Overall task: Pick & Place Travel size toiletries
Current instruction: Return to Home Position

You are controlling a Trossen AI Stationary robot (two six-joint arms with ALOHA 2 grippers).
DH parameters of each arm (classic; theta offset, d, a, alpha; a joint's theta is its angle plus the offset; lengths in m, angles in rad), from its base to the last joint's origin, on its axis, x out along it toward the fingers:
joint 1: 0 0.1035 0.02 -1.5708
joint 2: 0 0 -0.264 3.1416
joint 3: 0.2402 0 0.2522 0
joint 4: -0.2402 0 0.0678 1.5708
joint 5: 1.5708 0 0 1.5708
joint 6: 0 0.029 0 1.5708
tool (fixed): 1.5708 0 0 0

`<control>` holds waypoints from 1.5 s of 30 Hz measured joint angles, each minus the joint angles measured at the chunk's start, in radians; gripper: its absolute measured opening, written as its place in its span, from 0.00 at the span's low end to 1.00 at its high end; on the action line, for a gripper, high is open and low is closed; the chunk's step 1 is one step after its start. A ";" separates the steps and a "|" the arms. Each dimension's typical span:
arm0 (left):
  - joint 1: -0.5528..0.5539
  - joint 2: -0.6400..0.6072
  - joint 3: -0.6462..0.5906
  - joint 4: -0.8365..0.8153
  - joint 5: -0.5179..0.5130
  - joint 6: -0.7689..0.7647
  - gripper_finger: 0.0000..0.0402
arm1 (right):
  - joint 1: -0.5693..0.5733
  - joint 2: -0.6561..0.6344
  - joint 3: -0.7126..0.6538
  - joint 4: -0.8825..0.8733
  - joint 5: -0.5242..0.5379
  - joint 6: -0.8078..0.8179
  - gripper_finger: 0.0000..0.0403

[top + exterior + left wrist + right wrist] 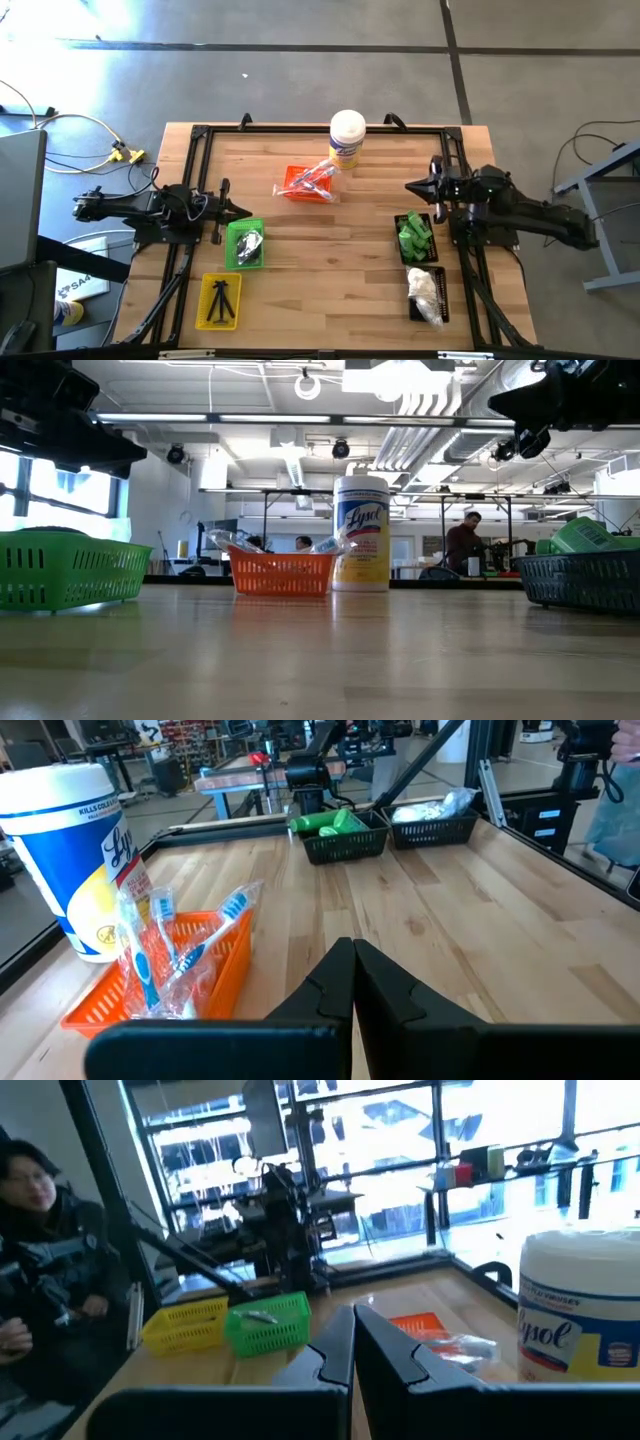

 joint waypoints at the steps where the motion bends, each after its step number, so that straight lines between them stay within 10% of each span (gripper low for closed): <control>1: 0.000 0.000 0.000 0.000 0.000 0.000 0.00 | 0.000 -0.022 -0.009 -0.001 0.005 0.003 0.01; 25: 0.000 0.000 -0.002 0.004 -0.002 0.001 0.00 | 0.000 -0.221 -0.018 -0.182 0.033 0.039 0.01; 45: 0.000 0.000 -0.002 0.006 -0.002 0.002 0.00 | 0.000 -0.221 -0.234 0.054 0.024 -0.002 0.01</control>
